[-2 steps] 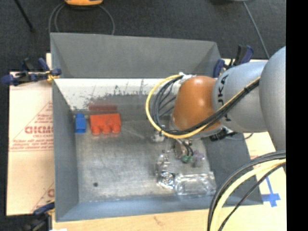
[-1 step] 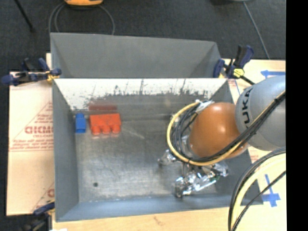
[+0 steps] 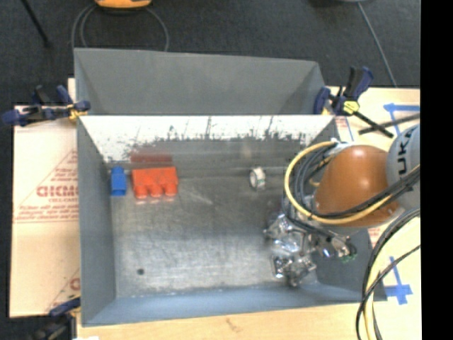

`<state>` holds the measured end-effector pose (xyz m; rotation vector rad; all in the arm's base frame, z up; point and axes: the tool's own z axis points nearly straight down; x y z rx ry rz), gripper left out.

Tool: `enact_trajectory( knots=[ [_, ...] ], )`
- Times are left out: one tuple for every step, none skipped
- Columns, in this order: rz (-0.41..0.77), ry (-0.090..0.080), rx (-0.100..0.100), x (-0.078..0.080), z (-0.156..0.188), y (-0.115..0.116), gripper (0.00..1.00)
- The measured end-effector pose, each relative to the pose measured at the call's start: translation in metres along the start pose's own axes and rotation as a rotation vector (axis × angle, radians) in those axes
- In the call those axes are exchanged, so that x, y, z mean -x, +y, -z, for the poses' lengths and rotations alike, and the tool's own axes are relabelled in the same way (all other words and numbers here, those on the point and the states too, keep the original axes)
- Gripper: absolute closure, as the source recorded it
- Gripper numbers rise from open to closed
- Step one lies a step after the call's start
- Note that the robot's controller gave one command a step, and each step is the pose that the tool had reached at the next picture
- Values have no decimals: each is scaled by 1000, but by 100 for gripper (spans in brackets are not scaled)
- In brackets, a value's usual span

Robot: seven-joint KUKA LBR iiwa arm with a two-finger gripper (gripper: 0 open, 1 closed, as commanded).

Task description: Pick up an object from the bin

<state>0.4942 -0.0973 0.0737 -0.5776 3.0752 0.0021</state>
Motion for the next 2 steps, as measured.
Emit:
enact_trajectory(
  knots=[
    [-1,-3,-2,2,1,1,100],
    [374,5,-3,22,179,-8,100]
  ],
)
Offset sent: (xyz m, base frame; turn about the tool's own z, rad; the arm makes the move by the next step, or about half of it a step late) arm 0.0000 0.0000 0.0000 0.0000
